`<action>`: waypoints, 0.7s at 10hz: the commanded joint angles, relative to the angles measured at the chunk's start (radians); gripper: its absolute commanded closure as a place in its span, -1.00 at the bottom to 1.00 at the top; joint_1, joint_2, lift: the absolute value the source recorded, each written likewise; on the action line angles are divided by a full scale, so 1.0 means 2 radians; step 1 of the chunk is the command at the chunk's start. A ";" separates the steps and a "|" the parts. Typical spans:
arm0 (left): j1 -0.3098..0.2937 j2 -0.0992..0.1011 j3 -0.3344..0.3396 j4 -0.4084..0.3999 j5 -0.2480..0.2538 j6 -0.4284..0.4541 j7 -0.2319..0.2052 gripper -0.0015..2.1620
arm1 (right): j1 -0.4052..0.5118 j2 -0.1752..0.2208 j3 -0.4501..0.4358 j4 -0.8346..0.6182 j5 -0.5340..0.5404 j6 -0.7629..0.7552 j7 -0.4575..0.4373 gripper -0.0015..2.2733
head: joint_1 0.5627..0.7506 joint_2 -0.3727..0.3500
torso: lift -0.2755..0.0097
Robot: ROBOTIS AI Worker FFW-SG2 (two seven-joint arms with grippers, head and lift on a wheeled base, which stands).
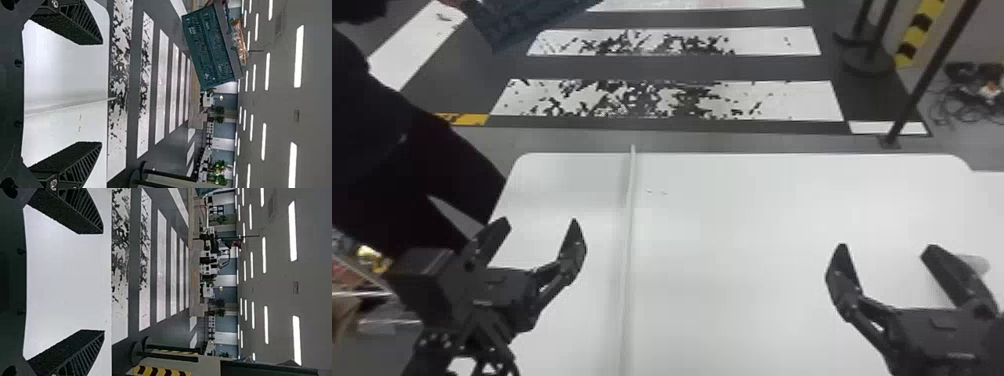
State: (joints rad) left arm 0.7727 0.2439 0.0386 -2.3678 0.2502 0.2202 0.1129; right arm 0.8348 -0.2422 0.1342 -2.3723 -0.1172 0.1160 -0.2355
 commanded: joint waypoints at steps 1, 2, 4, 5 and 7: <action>0.001 0.000 0.001 0.000 0.000 0.000 0.000 -0.93 | 0.001 -0.001 0.000 0.000 0.000 0.000 -0.002 -1.00 | 0.41 0.26 | 0.73; 0.001 0.000 0.001 0.000 -0.001 0.000 0.000 -0.93 | 0.001 -0.001 0.003 -0.001 0.002 0.000 -0.010 -1.00 | 0.41 0.25 | 0.73; 0.001 0.000 0.001 0.000 -0.001 0.000 -0.001 -0.93 | -0.001 -0.001 0.010 -0.007 0.009 0.028 -0.024 -1.00 | 0.41 0.24 | 0.73; 0.001 0.000 0.001 0.000 -0.002 0.000 0.000 -0.93 | -0.002 -0.001 0.011 -0.009 0.010 0.038 -0.031 -1.00 | 0.41 0.24 | 0.73; 0.001 -0.002 0.001 -0.002 -0.002 0.002 -0.001 -0.93 | -0.004 -0.001 0.013 -0.011 0.011 0.058 -0.041 -1.00 | 0.41 0.23 | 0.73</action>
State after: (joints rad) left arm 0.7747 0.2413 0.0399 -2.3703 0.2469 0.2209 0.1105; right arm 0.8288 -0.2439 0.1603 -2.3932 -0.0963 0.2184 -0.3186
